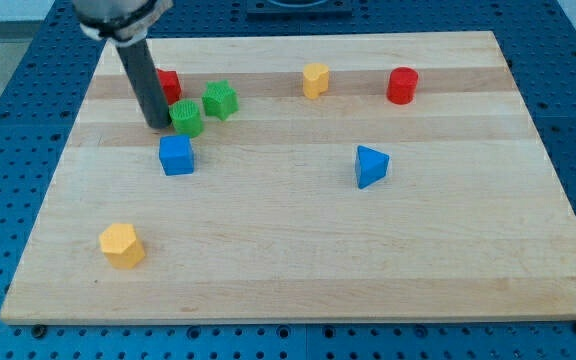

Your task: Slide the blue cube a bit right and down

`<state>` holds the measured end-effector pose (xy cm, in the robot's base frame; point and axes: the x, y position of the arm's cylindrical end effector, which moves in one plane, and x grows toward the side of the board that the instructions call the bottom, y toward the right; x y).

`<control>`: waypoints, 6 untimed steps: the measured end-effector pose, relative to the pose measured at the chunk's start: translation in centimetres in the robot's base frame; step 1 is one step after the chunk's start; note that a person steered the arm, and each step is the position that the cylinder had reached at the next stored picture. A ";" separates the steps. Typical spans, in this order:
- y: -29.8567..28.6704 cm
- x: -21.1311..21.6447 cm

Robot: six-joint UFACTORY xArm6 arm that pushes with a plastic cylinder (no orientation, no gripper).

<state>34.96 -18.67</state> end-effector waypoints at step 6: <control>-1.3 5.5</control>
